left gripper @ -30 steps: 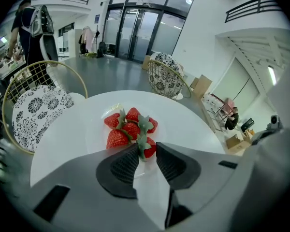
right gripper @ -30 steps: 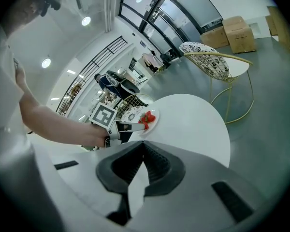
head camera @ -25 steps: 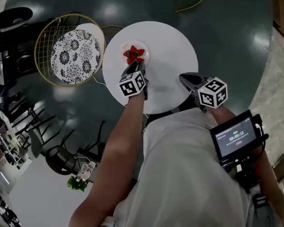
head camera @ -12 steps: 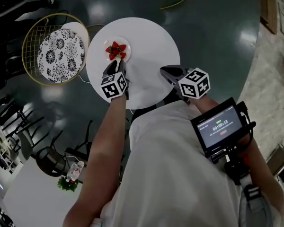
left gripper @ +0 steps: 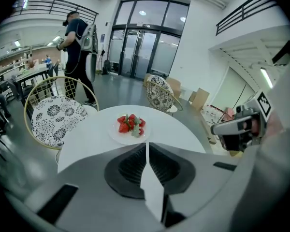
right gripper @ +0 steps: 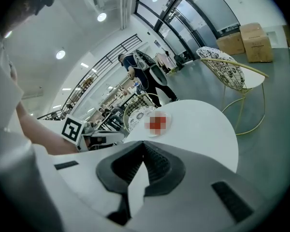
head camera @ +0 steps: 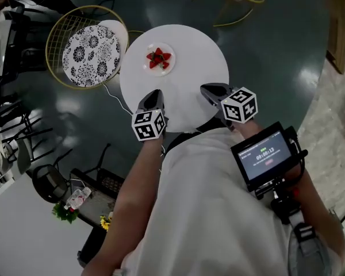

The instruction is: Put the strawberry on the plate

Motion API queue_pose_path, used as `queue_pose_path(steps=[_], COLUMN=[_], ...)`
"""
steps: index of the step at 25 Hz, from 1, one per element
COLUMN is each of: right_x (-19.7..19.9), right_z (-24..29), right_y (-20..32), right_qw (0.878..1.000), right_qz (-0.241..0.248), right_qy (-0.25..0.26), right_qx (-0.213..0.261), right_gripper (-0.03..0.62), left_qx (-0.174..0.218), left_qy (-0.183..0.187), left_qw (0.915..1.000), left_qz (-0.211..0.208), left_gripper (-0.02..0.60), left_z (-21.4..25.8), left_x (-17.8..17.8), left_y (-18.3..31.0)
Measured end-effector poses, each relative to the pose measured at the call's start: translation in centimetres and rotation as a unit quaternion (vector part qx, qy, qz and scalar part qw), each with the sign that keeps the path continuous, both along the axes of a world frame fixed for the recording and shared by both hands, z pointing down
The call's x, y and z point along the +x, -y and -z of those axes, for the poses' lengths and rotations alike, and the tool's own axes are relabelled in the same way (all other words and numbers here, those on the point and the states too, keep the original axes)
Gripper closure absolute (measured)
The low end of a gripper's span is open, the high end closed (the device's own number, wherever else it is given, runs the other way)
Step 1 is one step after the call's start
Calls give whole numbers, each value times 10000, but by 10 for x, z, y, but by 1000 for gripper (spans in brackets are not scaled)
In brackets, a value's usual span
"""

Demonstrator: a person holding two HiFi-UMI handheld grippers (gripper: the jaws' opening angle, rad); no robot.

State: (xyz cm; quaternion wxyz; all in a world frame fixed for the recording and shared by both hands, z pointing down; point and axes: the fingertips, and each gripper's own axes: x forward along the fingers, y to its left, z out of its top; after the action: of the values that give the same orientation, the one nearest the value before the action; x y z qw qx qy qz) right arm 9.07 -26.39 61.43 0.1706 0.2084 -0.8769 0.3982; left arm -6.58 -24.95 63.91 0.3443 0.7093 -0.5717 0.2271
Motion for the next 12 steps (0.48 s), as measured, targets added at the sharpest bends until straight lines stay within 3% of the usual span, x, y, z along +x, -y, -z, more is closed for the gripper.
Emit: queue_pose_path(steps=[2,12], right_x=[-3,-13], right_z=[9,20], right_y=[-19,-21], right_qw=[9999,9961], right_qz=[35,624], right_qy=[7,160], right_qx=[105,599], right_gripper=[586,586], left_qx=[147,714], left_qy=[-87,-420], left_qw=[9998,9962], left_qz=[29,266], left_gripper=[574,574], left_z=[14,37], left_x=[-1,16], left_y=[-29,-68])
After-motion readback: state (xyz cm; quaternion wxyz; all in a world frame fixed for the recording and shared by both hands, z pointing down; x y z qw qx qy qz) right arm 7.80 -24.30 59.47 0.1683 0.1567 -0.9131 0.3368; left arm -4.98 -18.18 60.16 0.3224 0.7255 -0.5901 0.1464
